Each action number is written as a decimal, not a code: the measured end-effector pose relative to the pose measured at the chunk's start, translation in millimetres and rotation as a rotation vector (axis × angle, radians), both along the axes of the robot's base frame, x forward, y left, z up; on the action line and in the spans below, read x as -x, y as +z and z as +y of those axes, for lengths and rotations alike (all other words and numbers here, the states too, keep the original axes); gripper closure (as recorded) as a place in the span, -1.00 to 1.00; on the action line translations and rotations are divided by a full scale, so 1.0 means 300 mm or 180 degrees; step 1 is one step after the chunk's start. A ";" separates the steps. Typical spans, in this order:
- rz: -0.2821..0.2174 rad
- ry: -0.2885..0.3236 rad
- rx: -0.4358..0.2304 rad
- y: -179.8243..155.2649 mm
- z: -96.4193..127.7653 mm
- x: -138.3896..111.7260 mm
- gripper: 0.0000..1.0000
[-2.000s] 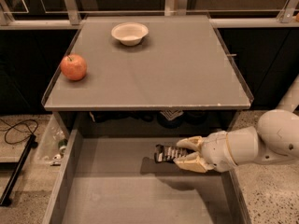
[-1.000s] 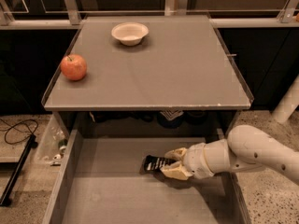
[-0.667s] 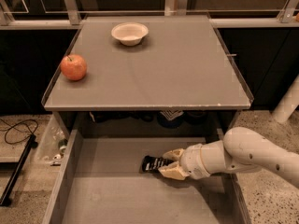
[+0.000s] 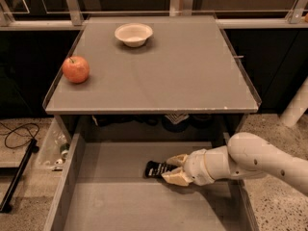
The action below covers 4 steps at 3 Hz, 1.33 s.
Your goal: Place rxbar chocolate into top drawer
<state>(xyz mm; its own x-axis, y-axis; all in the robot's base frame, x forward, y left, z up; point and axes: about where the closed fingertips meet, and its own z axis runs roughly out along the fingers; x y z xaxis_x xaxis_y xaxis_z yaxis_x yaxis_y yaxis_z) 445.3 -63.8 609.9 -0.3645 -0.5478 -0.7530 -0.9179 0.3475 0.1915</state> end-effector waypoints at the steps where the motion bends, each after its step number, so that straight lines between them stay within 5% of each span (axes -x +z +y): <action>1: 0.0000 0.0000 0.0000 0.000 0.000 0.000 -0.06; 3: 0.0000 0.0001 0.0000 0.000 0.000 0.000 -1.00; 4: 0.0000 0.0001 0.0000 0.000 0.000 0.000 -1.00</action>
Offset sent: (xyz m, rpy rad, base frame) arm 0.0000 0.0000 0.0000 0.0000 0.0000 0.0000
